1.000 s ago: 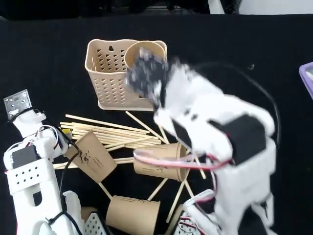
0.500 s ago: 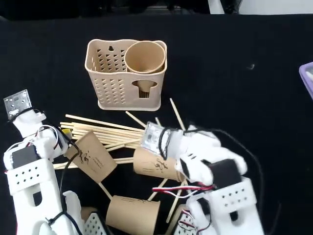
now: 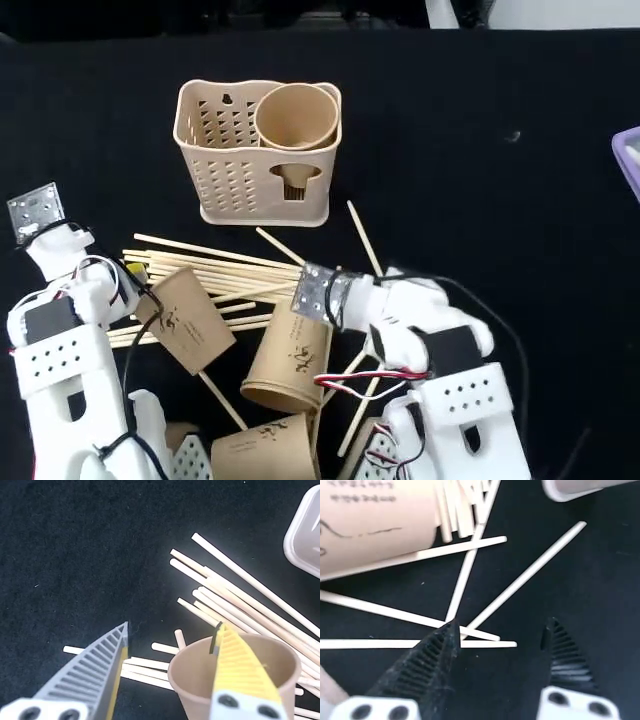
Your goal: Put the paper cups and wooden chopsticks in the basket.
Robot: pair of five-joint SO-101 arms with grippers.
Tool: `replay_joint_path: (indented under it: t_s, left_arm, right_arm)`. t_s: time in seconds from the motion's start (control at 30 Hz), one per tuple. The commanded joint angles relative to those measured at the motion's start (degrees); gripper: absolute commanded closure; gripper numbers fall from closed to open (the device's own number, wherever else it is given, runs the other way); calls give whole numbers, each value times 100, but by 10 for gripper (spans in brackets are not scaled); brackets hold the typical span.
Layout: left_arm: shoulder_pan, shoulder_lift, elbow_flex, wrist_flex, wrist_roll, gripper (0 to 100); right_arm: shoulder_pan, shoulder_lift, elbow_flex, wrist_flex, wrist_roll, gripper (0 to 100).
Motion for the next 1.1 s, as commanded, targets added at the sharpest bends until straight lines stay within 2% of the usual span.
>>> replay_joint_path:
  t_s: [0.0, 0.13, 0.3, 0.53, 0.7, 1.07]
  left_arm:
    - [-40, -105, -48, -70, 9, 723]
    - [-40, -105, -48, -62, 9, 723]
    - [-40, -105, -48, -44, 9, 723]
    - [-40, -105, -48, -44, 9, 723]
    - [-40, -105, -48, -62, 9, 723]
    - [-40, -105, -57, -70, 9, 723]
  right_arm:
    - [-264, -66, -1156, 747, -791, 724]
    - [-1600, -66, -1596, 1451, -1398, 725]
    - [-3323, -66, -1349, 1363, -2673, 724]
    - [-4888, -40, -1393, 1380, -3666, 724]
    - [-5424, -22, -1218, 1169, -3938, 724]
    - [-5415, -13, -470, 624, -4009, 723]
